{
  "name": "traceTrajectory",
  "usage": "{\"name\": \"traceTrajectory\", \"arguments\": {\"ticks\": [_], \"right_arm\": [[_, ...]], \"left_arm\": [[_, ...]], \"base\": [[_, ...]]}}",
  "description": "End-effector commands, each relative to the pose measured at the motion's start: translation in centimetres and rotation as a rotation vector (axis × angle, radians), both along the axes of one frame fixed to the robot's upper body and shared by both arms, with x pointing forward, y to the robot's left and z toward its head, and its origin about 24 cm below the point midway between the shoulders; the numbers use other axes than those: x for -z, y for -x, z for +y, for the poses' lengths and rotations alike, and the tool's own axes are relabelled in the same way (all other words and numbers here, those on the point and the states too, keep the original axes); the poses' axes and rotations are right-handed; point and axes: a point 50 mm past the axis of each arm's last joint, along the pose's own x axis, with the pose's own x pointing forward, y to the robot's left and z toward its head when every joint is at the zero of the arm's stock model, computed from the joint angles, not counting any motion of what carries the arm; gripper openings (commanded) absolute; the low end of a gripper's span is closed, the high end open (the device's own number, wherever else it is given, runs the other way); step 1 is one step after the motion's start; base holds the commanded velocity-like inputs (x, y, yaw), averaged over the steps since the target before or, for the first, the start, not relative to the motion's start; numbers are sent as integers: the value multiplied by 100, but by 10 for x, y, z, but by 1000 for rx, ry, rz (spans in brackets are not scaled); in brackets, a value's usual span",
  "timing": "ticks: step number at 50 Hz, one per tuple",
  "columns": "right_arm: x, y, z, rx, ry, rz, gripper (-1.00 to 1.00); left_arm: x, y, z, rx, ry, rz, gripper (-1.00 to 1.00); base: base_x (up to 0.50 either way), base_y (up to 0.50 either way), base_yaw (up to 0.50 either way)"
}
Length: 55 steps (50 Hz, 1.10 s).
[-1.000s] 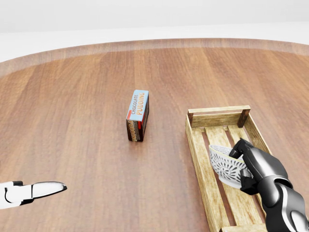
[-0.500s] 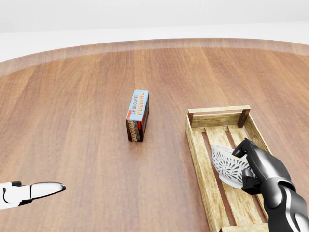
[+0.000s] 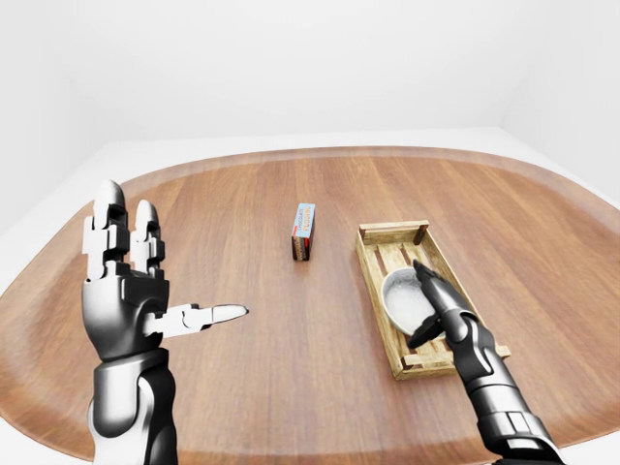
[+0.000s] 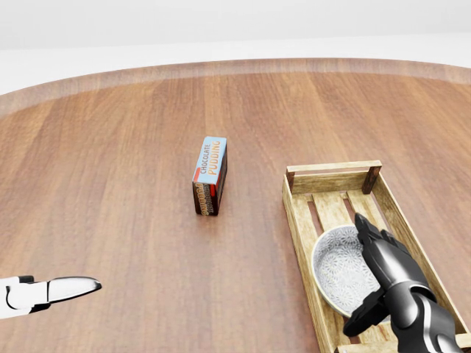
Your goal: Pick up the bowl on the left and put it in the tray.
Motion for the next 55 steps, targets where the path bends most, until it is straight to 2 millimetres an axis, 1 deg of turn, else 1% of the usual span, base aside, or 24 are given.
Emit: {"name": "traceTrajectory", "arguments": {"ticks": [1,9,13,14,19,20,25,29,30,31,32,35,39,40,41,43,45,47,48,49,50,51,52,55], "right_arm": [[0,2,6,-26,-6,14,100],[0,0,7,-28,-11,12,100],[-5,-2,9,-44,-10,-1,100],[-12,-3,12,-63,-6,-17,100],[-28,-3,20,-117,11,-52,100],[-37,-2,23,-145,29,-71,100],[-61,2,34,-213,66,-115,100],[-82,7,43,-277,168,-122,100],[-95,11,49,-308,227,-127,100],[-95,11,48,-303,232,-122,100],[-103,13,52,-319,268,-123,100],[-115,17,58,-324,336,-112,100],[-134,21,62,-276,433,-185,100],[-146,24,65,-253,490,-231,100],[-150,26,69,-250,477,-256,100],[-156,29,69,-211,528,-276,100],[-166,32,73,-189,532,-323,100],[-177,37,74,-153,571,-366,100],[-188,41,78,-132,594,-417,100],[-194,43,79,-109,610,-443,100],[-195,44,78,-102,608,-444,100],[-206,48,81,-76,628,-496,100],[-212,51,82,-53,638,-524,100],[-227,60,84,-2,651,-593,100]], "left_arm": [[1,-1,-1,2,0,5,100],[2,-1,-1,4,-1,9,100],[1,-1,-1,3,-1,7,100],[1,-1,-1,3,0,4,100],[1,-1,-1,4,-1,6,100],[1,-1,-1,3,-1,7,100],[2,-2,0,1,-1,9,100],[1,-1,-1,1,-1,5,100],[2,-1,-1,3,-2,11,100],[2,-1,-2,3,-2,11,100],[2,-1,-2,3,-2,8,100],[0,0,-2,3,-4,1,100],[-1,0,-1,2,-4,-2,100],[0,0,-1,1,-4,0,100],[1,-1,-1,1,-3,4,100],[1,-1,-1,1,-3,4,100],[0,0,-1,1,-3,-1,100],[0,0,-1,1,-4,-1,100],[0,0,-1,2,-3,-1,100],[0,0,-1,2,-3,0,100],[0,0,-1,2,-3,0,100],[0,1,-1,2,-3,-1,100],[0,0,-1,3,-3,1,100],[0,0,-1,2,-2,1,100]], "base": [[0,0,0],[0,0,0],[0,0,0],[0,0,0],[0,0,0],[0,0,0],[0,0,0],[0,0,0],[0,0,0],[0,0,0],[0,0,0],[0,0,0],[0,0,0],[0,0,0],[0,0,0],[0,0,0],[0,0,0],[0,0,0],[0,0,0],[0,0,0],[0,0,0],[0,0,0],[0,0,0],[0,0,0]]}}
